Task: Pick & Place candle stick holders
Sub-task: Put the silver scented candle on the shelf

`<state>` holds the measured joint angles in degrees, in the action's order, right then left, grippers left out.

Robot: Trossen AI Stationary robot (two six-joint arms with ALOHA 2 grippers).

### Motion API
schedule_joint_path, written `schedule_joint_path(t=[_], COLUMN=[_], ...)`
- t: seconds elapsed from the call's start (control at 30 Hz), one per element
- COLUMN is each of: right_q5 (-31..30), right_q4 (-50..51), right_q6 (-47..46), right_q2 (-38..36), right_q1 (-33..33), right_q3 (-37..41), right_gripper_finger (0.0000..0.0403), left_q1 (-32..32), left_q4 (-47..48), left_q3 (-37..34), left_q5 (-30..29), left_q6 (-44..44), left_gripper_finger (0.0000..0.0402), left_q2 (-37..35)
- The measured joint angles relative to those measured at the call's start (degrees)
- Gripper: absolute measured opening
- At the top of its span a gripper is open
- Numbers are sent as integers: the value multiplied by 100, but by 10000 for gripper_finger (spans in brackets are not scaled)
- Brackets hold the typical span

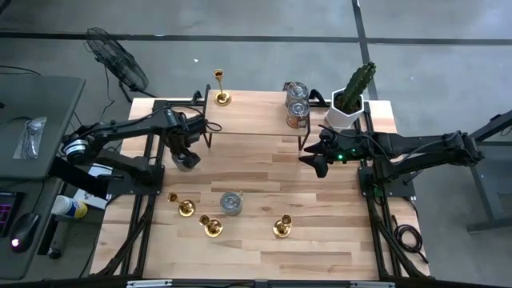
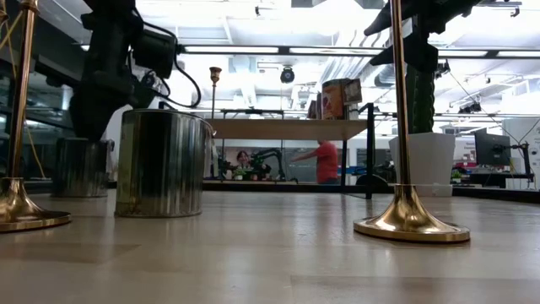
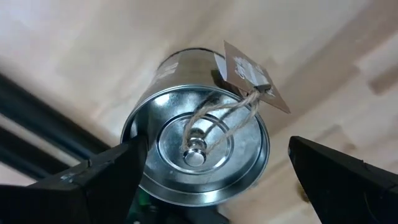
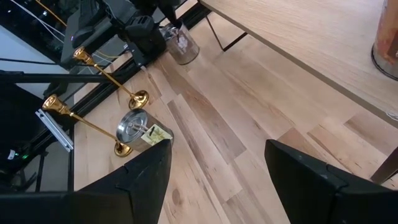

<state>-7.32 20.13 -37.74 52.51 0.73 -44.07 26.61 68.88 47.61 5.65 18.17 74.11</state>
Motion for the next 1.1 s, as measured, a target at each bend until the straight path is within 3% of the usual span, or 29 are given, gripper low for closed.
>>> schedule_joint_path(t=[0.1,0.23,0.6,0.93,1.1], right_q5=[1,1,1,5,40], right_q4=[-1,-2,-2,-4,-4], right_q6=[-2,-2,-7,-125,-170], right_q2=[0,0,0,0,0], right_q1=[1,0,0,0,0], right_q3=[0,0,0,0,0], right_gripper_finger=[252,252,252,252,252], left_q1=[0,-31,-1070,-1091,-1091], left_q4=[19,32,191,920,1011], left_q3=[6,7,94,979,1039], left_q5=[312,300,-735,-939,-1060], left_q6=[26,117,-106,389,255], left_gripper_finger=[384,384,384,384,384], left_q2=[0,0,31,35,29])
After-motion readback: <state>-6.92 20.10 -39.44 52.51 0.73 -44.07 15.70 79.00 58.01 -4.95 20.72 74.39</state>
